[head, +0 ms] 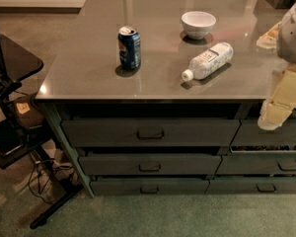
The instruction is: Open bottom drawer
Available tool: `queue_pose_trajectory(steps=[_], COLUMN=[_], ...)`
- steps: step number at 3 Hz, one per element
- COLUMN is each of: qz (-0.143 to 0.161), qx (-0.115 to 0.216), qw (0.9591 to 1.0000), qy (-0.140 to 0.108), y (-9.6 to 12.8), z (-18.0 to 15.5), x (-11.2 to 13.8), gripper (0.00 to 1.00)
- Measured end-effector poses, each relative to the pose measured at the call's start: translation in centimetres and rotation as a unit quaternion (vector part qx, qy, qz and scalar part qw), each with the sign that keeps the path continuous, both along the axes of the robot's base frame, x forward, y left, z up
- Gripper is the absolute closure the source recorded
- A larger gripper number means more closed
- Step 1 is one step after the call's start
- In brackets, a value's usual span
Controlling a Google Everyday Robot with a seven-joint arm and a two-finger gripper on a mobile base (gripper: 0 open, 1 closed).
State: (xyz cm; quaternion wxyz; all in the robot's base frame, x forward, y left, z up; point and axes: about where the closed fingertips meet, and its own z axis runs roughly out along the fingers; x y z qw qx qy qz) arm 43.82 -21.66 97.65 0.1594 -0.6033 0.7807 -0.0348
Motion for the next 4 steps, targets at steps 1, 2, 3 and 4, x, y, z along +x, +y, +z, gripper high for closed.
queue_pose_trajectory(steps=[1,2,3,4], qz=[0.0,-0.002,0.001,-0.024], qx=[0.0,0.004,0.037,0.077], qw=[1.0,1.0,0.9993,0.9966], qy=[0.0,-0.001,-0.006,0.015], y=[0.0,-0.2,0.8,0.0], z=[0.0,-1.8,-5.8,-14.3], x=[0.0,-0.4,-2.6,-4.4], gripper=[0.0,0.0,0.0,0.0])
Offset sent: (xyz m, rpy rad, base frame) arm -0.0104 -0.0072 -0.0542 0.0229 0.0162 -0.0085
